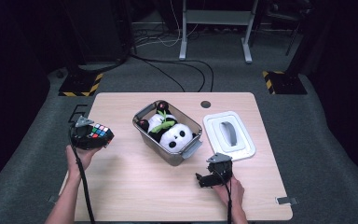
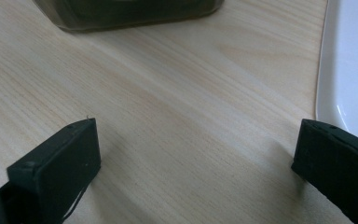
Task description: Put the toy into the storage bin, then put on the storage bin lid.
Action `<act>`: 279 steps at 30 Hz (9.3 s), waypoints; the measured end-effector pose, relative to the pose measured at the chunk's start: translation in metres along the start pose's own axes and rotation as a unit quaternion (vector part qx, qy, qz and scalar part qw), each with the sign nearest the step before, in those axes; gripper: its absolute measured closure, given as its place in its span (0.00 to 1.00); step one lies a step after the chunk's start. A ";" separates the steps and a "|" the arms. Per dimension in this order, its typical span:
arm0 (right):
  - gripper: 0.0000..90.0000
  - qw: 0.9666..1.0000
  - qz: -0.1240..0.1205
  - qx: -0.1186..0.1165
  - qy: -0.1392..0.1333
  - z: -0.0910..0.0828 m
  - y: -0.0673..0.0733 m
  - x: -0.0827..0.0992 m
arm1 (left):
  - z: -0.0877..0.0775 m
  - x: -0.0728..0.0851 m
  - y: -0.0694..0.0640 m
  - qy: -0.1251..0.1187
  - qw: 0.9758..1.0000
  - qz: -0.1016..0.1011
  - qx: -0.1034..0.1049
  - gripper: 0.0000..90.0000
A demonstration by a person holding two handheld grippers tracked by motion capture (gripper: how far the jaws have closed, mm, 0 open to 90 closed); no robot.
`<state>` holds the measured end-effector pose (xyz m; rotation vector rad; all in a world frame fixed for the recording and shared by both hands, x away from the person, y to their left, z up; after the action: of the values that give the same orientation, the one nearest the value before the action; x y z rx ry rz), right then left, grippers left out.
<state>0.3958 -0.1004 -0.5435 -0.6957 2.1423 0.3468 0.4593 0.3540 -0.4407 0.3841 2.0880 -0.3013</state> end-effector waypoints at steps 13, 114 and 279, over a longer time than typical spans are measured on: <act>0.00 1.000 -0.001 0.000 0.000 0.000 0.000 0.000 | -0.007 -0.041 -0.018 -0.017 1.000 0.017 0.018 0.37; 0.00 1.000 -0.001 0.001 0.000 0.000 0.000 0.000 | 0.078 -0.113 -0.121 0.012 0.988 0.113 0.099 0.35; 0.74 0.987 0.107 0.113 0.038 0.032 -0.156 -0.069 | 0.062 0.087 -0.039 0.053 0.998 0.034 -0.005 0.00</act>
<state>0.5427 -0.1866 -0.5090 -0.3553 2.2910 0.1882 0.4497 0.3089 -0.5444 0.4733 2.1734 -0.2342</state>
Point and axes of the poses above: each handheld gripper's, and its own axes: z roughly forward along the jaws, x roughly out of its underside, y roughly to its left, the point moved 2 cm from there along z, roughly forward along the jaws, and after that the axes turned 7 degrees about -y, right-handed, at the moved point
